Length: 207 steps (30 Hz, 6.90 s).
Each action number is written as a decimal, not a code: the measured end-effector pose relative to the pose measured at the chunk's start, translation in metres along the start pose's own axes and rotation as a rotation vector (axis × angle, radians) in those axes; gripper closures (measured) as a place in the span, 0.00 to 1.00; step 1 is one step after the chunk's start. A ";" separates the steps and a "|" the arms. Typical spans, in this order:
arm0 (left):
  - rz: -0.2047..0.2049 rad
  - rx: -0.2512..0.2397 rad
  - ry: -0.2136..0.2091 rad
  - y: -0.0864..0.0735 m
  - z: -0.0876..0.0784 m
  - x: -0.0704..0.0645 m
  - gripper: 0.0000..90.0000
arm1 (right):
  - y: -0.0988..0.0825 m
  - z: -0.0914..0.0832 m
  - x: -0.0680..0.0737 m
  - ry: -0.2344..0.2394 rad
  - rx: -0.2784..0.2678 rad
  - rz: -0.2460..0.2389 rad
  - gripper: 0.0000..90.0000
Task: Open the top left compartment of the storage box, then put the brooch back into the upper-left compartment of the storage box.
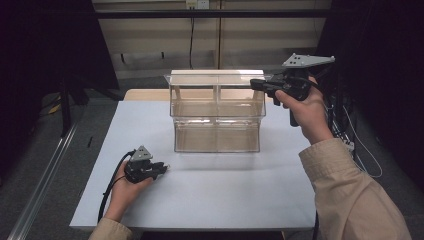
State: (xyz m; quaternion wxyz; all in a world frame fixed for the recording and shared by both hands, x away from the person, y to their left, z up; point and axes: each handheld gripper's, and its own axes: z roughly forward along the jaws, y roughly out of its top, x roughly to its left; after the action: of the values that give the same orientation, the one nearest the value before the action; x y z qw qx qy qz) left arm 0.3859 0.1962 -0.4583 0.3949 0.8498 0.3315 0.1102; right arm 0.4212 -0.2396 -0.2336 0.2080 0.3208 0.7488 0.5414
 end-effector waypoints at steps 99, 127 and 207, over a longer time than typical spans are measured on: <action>-0.053 0.011 -0.217 0.117 -0.086 -0.003 0.93 | -0.004 0.005 0.000 0.009 0.005 -0.003 1.00; -0.036 -0.005 -0.208 0.153 -0.094 -0.013 0.93 | -0.003 0.008 0.004 0.015 -0.002 -0.004 1.00; -0.002 -0.020 -0.144 0.227 -0.093 -0.019 0.93 | -0.001 0.010 0.008 0.026 -0.001 -0.014 1.00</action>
State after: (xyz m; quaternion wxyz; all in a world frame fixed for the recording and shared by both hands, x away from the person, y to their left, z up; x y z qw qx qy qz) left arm 0.4380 0.1333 -0.2268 0.4263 0.8511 0.3020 0.0518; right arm 0.4218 -0.2270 -0.2374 0.2024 0.3083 0.7534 0.5444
